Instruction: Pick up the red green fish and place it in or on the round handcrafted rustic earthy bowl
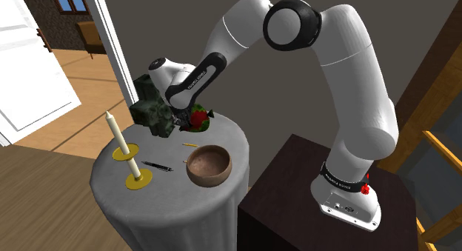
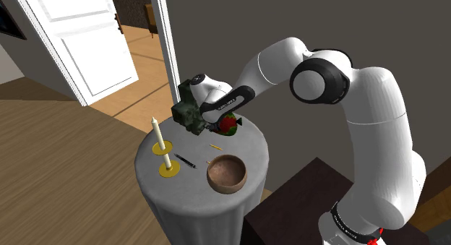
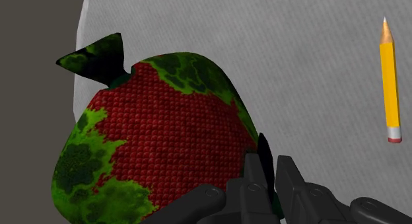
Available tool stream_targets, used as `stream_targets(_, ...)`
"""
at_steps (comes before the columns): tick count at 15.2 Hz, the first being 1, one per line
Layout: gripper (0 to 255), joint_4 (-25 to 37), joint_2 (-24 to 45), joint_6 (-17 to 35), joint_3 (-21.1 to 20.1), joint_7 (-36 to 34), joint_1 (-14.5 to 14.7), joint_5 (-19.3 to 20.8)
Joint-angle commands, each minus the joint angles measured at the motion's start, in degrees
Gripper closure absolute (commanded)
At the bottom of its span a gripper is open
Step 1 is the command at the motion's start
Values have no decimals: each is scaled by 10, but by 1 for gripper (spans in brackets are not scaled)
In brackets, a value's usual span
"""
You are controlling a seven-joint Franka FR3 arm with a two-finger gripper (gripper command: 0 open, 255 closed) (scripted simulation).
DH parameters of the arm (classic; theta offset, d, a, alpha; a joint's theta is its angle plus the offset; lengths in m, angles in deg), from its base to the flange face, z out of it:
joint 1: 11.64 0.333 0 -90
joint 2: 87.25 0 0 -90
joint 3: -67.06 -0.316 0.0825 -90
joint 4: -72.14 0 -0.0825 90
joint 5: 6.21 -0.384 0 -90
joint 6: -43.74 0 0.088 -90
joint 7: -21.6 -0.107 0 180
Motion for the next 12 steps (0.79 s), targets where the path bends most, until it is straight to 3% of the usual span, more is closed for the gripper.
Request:
stream_targets(1,255,0,0,0,0,0,0,0)
stream_targets(12,255,4,-32,-34,-7,17,-4,-14)
